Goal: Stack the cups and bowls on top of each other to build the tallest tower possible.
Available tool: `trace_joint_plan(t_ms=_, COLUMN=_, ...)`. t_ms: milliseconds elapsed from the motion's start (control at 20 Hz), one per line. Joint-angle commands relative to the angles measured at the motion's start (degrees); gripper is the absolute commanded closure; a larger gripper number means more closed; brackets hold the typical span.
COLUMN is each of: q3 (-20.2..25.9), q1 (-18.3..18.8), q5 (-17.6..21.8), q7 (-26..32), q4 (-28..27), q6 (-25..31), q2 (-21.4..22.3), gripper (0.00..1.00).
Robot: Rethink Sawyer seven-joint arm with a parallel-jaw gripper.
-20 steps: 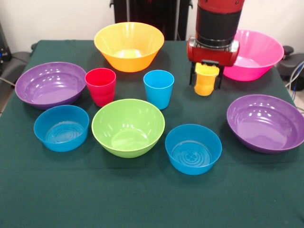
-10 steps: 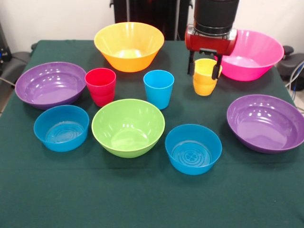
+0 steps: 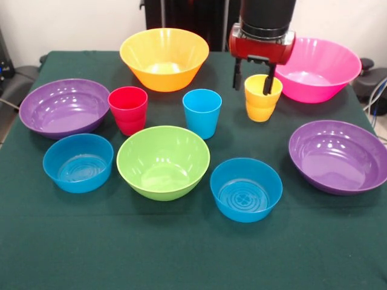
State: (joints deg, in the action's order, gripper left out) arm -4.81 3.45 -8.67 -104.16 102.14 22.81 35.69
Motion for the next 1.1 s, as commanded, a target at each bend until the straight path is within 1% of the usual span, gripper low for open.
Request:
trace_joint_plan(t_ms=50, q3=1.85, q1=1.03, q5=2.16, q7=-6.43, q4=5.74, q6=0.65, q2=-0.17, gripper=0.0)
trace_joint_plan(t_ms=150, q3=2.19, q1=1.1, q5=2.3, q7=-6.36, q4=7.14, q6=-0.6, q2=0.26, gripper=0.0)
trace_joint_plan(t_ms=350, q3=2.77, q1=1.93, q5=2.83, q7=-5.43, q4=8.29, q6=-2.28, q2=0.16, gripper=0.0)
trace_joint_plan(t_ms=550, q3=3.64, q1=3.3, q5=3.52, q7=-4.62, q4=8.85, q6=-4.91, q2=-1.02, gripper=0.0)
trace_joint_plan(t_ms=850, q3=4.71, q1=4.34, q5=4.19, q7=-3.78, q4=8.13, q6=-6.89, q2=-2.07, gripper=0.0)
trace_joint_plan(t_ms=900, q3=4.82, q1=5.35, q5=4.58, q7=-3.01, q4=7.04, q6=-6.98, q2=-3.21, gripper=0.0)
trace_joint_plan(t_ms=950, q3=4.93, q1=5.48, q5=4.65, q7=-2.62, q4=6.19, q6=-6.24, q2=-3.55, gripper=0.0)
trace_joint_plan(t_ms=1100, q3=5.34, q1=6.39, q5=5.11, q7=-1.72, q4=5.44, q6=-4.59, q2=-3.54, gripper=0.0)
